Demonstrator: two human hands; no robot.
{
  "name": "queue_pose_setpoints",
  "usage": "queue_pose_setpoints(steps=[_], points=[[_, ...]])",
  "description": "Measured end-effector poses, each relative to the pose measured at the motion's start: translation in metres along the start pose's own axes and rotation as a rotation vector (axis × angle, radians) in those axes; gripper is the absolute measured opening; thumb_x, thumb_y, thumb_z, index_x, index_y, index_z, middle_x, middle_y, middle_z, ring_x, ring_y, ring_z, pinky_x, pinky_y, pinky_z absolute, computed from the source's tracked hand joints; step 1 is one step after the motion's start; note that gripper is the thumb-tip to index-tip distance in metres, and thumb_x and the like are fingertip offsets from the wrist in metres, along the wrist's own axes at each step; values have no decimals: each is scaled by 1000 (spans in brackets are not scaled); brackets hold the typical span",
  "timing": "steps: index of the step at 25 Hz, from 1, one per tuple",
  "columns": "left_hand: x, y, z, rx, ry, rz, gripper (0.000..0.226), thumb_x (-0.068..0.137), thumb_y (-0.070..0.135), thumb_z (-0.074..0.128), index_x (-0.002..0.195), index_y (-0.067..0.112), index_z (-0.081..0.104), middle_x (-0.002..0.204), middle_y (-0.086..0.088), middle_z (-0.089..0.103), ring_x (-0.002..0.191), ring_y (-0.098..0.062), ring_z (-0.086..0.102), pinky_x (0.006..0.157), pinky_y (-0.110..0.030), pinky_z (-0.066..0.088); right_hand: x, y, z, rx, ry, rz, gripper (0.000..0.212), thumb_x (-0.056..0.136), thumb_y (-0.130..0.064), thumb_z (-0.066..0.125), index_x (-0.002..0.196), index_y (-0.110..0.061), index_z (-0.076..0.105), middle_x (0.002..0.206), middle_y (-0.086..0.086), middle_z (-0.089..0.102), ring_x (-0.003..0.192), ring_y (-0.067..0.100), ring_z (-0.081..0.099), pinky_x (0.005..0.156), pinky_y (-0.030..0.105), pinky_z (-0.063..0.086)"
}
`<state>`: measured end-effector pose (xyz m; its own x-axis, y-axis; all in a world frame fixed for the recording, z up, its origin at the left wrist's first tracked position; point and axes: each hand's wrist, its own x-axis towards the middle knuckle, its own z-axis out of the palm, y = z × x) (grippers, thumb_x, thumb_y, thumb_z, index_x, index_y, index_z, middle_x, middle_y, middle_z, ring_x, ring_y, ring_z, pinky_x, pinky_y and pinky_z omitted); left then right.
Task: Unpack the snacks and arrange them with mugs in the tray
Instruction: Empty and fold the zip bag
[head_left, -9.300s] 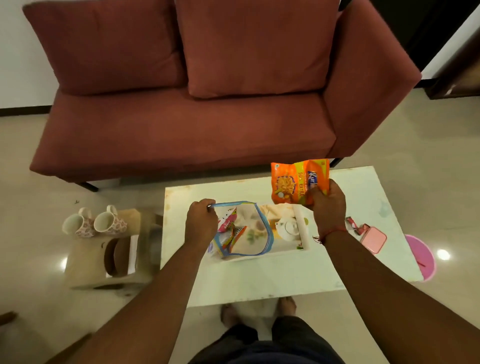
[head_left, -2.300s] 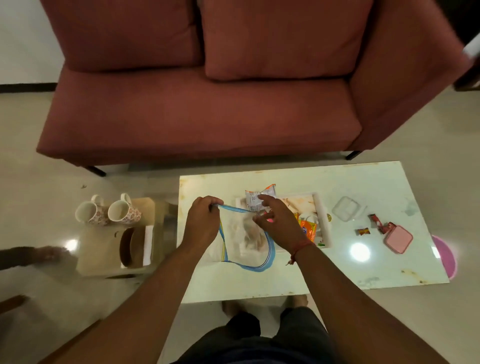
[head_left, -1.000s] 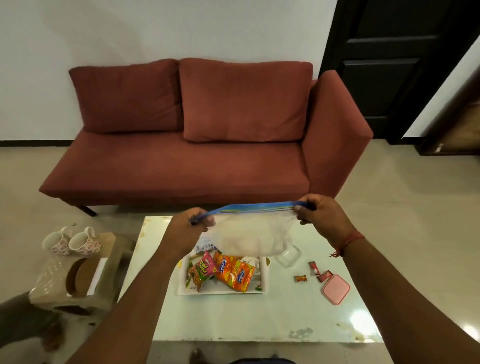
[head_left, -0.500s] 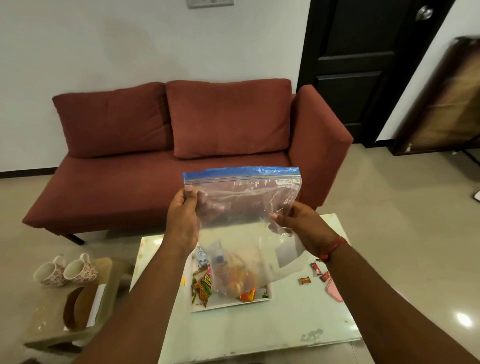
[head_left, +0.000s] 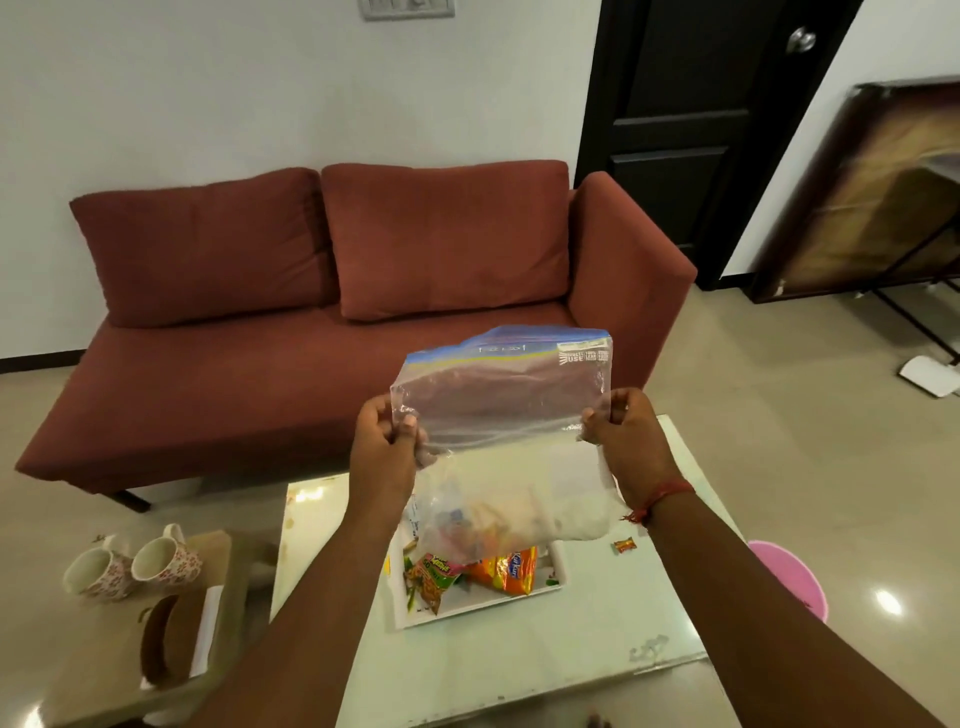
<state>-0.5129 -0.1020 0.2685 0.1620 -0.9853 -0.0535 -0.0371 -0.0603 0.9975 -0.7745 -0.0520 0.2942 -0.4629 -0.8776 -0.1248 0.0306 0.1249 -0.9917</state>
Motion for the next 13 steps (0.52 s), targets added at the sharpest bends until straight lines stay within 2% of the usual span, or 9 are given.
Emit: queue_pose_setpoints(steps=[2,3,5,6,8,10,11,13], points=[[0,0,-2,3,-47,30,45,99,21,57,137,41,44,78,7,73,66,-3,66,59,-16,53,-5,3,2,-65,51,4,16,95,-5,59,99,-12,46,83,12,66,66,17,64,64,22,48],[0,2,-4,-8,-91,47,53,97,21,59,138,48,41,84,5,74,72,-5,68,64,-18,54,-7,3,1,-63,71,8,18,95,-8,61,101,-12,45,88,15,66,67,17,65,63,20,48],[1,7,-9,-49,-225,94,60,91,16,66,133,54,48,101,1,73,90,-12,69,74,-23,56,-10,-2,-7,9,76,-11,23,94,-14,65,105,-14,45,95,18,66,68,13,64,60,17,49],[3,10,-11,-62,-298,113,57,89,16,69,131,51,53,111,0,72,100,-15,69,79,-24,56,-10,-6,-14,55,45,-24,24,93,-16,66,105,-16,46,100,17,67,71,12,64,61,17,50],[2,18,-10,-44,-411,121,49,82,28,76,126,44,61,124,3,69,116,-19,65,87,-27,56,-10,-17,-27,171,-118,-35,27,91,-13,69,109,-21,51,109,11,68,85,14,66,69,21,54],[0,22,-6,21,-456,93,56,74,33,82,125,42,63,126,8,67,122,-17,61,97,-34,53,-8,-21,-39,195,-333,-27,43,85,-11,74,123,-23,55,122,5,65,106,18,66,84,31,57],[-1,25,-3,81,-462,96,59,75,29,82,129,40,61,127,11,65,123,-14,59,101,-34,50,-7,-25,-44,111,-416,-22,55,81,-13,78,130,-25,55,128,1,62,112,18,65,90,34,56],[-4,34,8,264,-452,155,62,82,22,79,137,33,54,123,18,60,117,-5,57,99,-26,47,-5,-33,-54,-288,-498,-67,66,76,-17,84,134,-27,54,127,-5,60,107,14,66,89,27,55]])
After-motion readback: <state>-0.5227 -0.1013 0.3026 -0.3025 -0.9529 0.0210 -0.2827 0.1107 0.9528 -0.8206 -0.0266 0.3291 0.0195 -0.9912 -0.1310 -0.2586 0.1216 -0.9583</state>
